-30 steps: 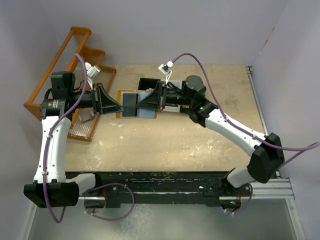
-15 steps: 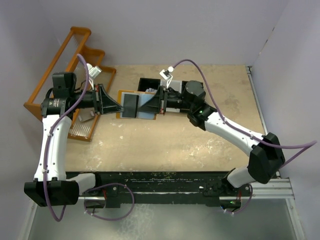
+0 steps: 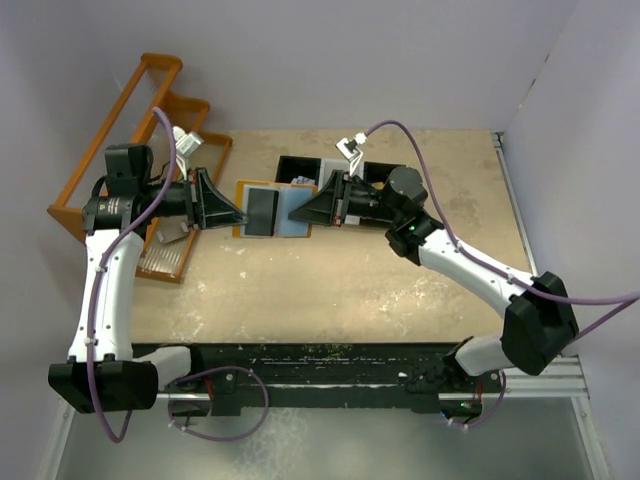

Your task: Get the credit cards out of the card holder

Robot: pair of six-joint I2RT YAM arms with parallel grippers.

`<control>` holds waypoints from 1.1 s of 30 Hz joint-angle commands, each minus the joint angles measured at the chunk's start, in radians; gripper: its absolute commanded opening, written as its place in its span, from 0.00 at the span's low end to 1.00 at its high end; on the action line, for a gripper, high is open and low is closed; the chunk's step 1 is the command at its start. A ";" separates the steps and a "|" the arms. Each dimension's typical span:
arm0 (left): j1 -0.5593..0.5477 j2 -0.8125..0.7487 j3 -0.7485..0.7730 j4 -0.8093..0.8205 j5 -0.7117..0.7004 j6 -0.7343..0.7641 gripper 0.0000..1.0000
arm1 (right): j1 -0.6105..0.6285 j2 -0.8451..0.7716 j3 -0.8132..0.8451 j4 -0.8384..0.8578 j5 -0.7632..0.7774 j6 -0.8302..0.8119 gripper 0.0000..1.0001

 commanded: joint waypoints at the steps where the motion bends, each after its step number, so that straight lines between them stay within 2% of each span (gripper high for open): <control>1: -0.001 -0.001 -0.014 0.043 0.051 -0.024 0.00 | 0.020 0.011 0.066 0.082 0.006 -0.005 0.28; 3: -0.001 -0.002 -0.017 0.042 0.053 -0.024 0.00 | 0.028 0.021 0.078 0.079 0.006 -0.010 0.33; 6: -0.001 -0.006 -0.019 0.050 0.055 -0.034 0.00 | 0.036 0.033 0.087 0.087 0.000 -0.009 0.35; 20: -0.001 -0.008 -0.032 0.070 0.042 -0.058 0.00 | 0.066 0.067 0.110 0.186 -0.040 0.044 0.30; 25: -0.001 -0.007 -0.037 0.069 0.026 -0.058 0.00 | 0.068 0.073 0.109 0.204 -0.040 0.057 0.24; 33: -0.001 -0.011 -0.036 0.068 0.047 -0.057 0.01 | 0.076 0.113 0.115 0.265 -0.039 0.102 0.30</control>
